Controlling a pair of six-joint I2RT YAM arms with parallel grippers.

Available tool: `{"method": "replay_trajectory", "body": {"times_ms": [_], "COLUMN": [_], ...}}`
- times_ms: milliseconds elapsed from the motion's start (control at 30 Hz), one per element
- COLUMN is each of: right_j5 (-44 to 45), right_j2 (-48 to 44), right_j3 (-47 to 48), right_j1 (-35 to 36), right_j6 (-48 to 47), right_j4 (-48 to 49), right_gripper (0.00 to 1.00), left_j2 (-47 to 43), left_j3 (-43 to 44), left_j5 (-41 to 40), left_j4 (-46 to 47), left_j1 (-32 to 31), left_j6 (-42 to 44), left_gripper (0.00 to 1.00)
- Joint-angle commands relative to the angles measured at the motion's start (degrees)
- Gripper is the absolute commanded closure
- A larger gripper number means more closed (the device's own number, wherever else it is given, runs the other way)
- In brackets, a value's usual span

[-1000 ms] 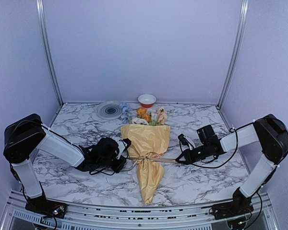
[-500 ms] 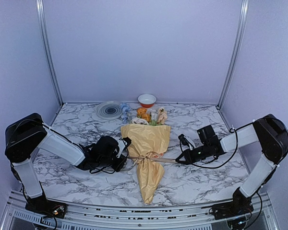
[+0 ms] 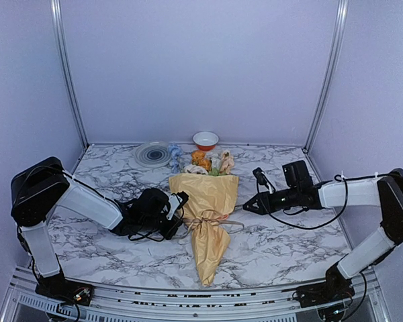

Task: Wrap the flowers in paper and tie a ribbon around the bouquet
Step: Tie the half-tied ribbon around the folded bouquet.

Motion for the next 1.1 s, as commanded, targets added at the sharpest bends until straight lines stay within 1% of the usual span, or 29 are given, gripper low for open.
{"method": "replay_trajectory", "body": {"times_ms": [0,33,100,200,300,400,500,633,767,867,900,1000,1067], "right_j5": [9.0,10.5,12.6,17.4,21.8,24.4,24.4,23.7,24.0,25.1,24.9,23.8,24.0], "right_j2": [-4.7,-4.4,-1.0,6.2,13.2,15.9,15.2,14.5,15.3,16.3,16.5,17.1,17.8], "right_j3": [5.7,7.0,10.8,18.1,25.2,27.9,27.3,26.5,26.1,26.3,26.5,27.4,27.9], "right_j1": [6.3,10.6,15.8,20.5,23.2,23.4,23.4,23.1,22.2,21.6,21.5,21.5,21.5], "right_j6": [-2.9,-5.8,-10.5,-17.8,-23.9,-25.7,-26.6,-27.1,-27.4,-27.4,-27.3,-27.1,-26.9], "right_j4": [-0.6,-0.3,-1.2,-7.6,-14.9,-17.2,-15.9,-15.4,-15.7,-15.8,-15.8,-15.5,-15.5], "right_gripper": [0.63,0.62,0.60,0.60,0.60,0.59,0.58,0.58,0.62,0.63,0.65,0.74,0.75], "left_j2": [2.1,2.2,2.2,1.7,1.0,0.7,0.9,1.7,1.9,1.8,1.8,1.9,1.9], "left_j3": [-0.5,-0.5,-0.5,-0.7,-1.2,-1.3,-1.2,-0.8,-0.6,-0.5,-0.4,-0.2,0.0], "left_j5": [1.7,1.6,1.5,1.4,0.9,0.7,0.9,0.9,1.1,1.1,1.1,1.4,1.5], "left_j4": [-5.7,-5.7,-5.8,-5.8,-5.8,-5.9,-6.0,-6.0,-6.0,-6.1,-6.1,-6.3,-6.4], "left_j1": [-0.2,-0.2,-0.2,-0.2,-0.2,-0.2,-0.2,-0.2,-0.2,-0.2,-0.2,-0.2,-0.2], "left_j6": [-0.3,-0.3,-0.2,-0.5,-0.4,-0.1,0.1,0.2,0.4,0.6,0.7,0.8,0.8], "left_gripper": [1.00,1.00,1.00,1.00,1.00,1.00,1.00,1.00,1.00,1.00,1.00,1.00,1.00]}}
